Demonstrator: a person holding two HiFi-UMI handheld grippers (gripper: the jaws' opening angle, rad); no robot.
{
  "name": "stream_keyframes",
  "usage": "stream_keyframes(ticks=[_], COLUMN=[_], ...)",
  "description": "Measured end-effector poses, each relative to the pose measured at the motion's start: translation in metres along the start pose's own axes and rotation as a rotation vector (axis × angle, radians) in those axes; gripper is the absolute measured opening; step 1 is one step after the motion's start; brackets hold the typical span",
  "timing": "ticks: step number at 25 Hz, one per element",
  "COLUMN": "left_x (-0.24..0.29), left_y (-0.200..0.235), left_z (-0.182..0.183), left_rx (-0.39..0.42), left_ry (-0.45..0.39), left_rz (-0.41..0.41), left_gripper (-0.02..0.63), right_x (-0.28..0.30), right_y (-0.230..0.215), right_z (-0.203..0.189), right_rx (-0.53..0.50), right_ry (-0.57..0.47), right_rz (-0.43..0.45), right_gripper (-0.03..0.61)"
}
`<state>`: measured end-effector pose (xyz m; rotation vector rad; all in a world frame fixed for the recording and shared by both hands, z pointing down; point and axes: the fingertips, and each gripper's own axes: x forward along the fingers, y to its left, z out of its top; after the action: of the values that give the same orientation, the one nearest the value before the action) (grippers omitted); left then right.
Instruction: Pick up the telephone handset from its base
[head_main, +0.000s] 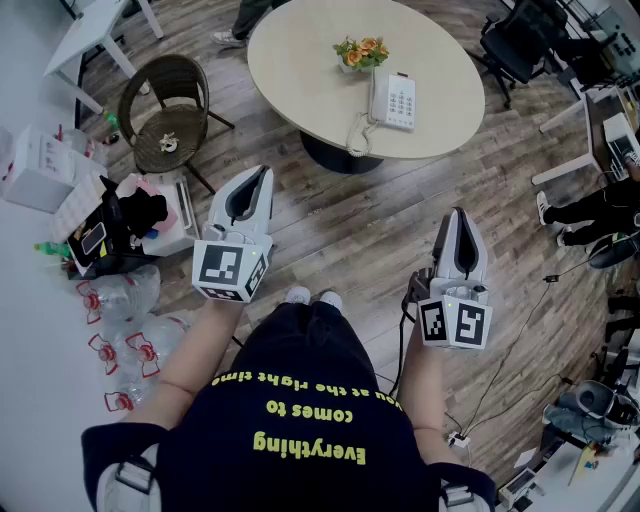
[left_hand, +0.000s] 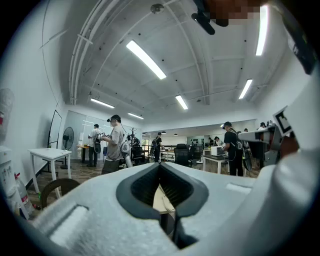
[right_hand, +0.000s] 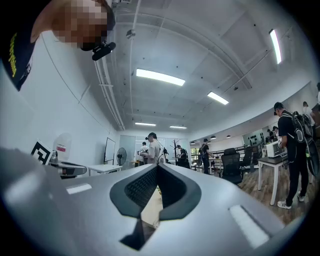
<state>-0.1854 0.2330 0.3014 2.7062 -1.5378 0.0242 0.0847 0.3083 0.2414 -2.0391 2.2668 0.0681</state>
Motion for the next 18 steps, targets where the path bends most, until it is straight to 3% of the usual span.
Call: stream_keyframes(ticks=[11,18], left_x=[0.009,0.019], left_y=[-0.041,-0.061], left_z=[0.007,0.007], left_rx=[0.023,0.016], left_ry=[-0.007,-0.007], left_rz=[-0.001,0.012], left_gripper=[0.003,0.014], right_x=[-0.013,-0.015], right_y=[-0.030,-0.053], right_z=[0.002,-0.005], right_rx=[0.019,0.084], right_ry=[0.001,0.022], right_rz=[0.027,0.038], right_gripper=[0.011,0.017])
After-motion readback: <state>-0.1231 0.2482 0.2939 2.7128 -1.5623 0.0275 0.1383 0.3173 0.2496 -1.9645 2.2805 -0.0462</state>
